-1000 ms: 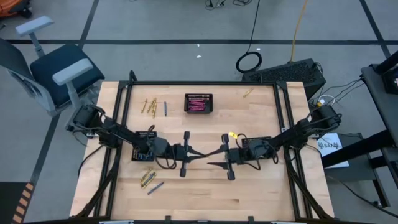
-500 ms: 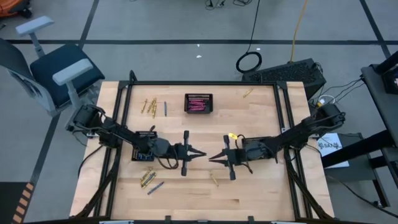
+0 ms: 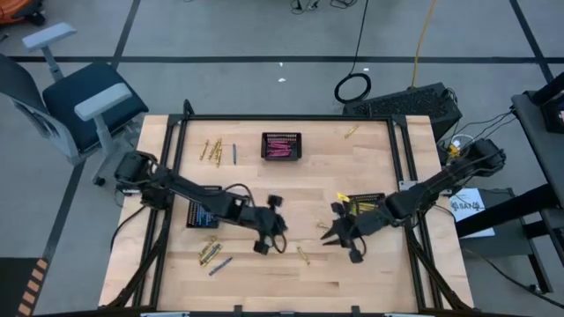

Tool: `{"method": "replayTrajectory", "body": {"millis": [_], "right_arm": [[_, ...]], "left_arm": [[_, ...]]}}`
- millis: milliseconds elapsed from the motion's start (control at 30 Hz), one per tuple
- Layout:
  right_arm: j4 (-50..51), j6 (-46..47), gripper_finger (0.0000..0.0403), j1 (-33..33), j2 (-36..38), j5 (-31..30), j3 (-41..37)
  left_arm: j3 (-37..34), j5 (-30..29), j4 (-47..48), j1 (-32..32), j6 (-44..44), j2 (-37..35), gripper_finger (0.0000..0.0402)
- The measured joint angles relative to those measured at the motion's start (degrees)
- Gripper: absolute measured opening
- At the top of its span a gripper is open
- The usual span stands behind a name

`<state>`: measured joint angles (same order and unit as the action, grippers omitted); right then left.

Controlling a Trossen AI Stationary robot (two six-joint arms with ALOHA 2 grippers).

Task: Sort crayons
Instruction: Put the yellow crayon into the bottom right black bin

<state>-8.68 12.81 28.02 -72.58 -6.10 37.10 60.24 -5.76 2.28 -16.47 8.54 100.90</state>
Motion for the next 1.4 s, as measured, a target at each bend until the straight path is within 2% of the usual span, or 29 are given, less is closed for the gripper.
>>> {"method": "replayTrajectory", "body": {"millis": [100, 300, 433, 600, 767, 1067, 1167, 1400], "right_arm": [[-1.0, 0.1, 0.0051, 3.7, 0.8, -1.2, 0.0], [-2.4, 3.2, 0.0031, 11.7, 0.8, -11.4, 0.0], [-3.8, 4.8, 0.0019, 16.7, 0.4, -18.0, 0.0], [-5.4, 7.3, 0.0009, 21.6, -0.3, -26.3, 0.0], [-7.2, 7.4, 0.0006, 24.3, -1.5, -31.4, 0.0], [-7.4, 7.4, 0.0006, 24.6, -3.2, -31.5, 0.0], [-6.8, 7.5, 0.0006, 24.6, -3.3, -31.3, 0.0], [0.3, 13.0, 0.0006, 24.5, -3.6, -31.3, -0.2]], "left_arm": [[3.4, 4.7, -0.8, -0.1, 4.6, 4.4, 0.006], [11.0, 7.2, -0.7, 0.6, 8.5, 14.2, 0.0146], [14.9, 8.9, 0.3, 1.5, 11.4, 19.0, 0.0165], [17.6, 16.6, 1.0, 3.5, 13.0, 21.7, 0.0148], [17.6, 17.8, 1.6, 4.6, 13.5, 22.7, 0.0113], [17.7, 18.3, 2.6, 4.9, 13.9, 23.3, 0.0016], [17.7, 17.9, 3.3, 4.8, 11.0, 22.9, 0.0008], [15.3, 11.1, 8.1, 2.4, 6.9, 18.9, 0.0002]]}}
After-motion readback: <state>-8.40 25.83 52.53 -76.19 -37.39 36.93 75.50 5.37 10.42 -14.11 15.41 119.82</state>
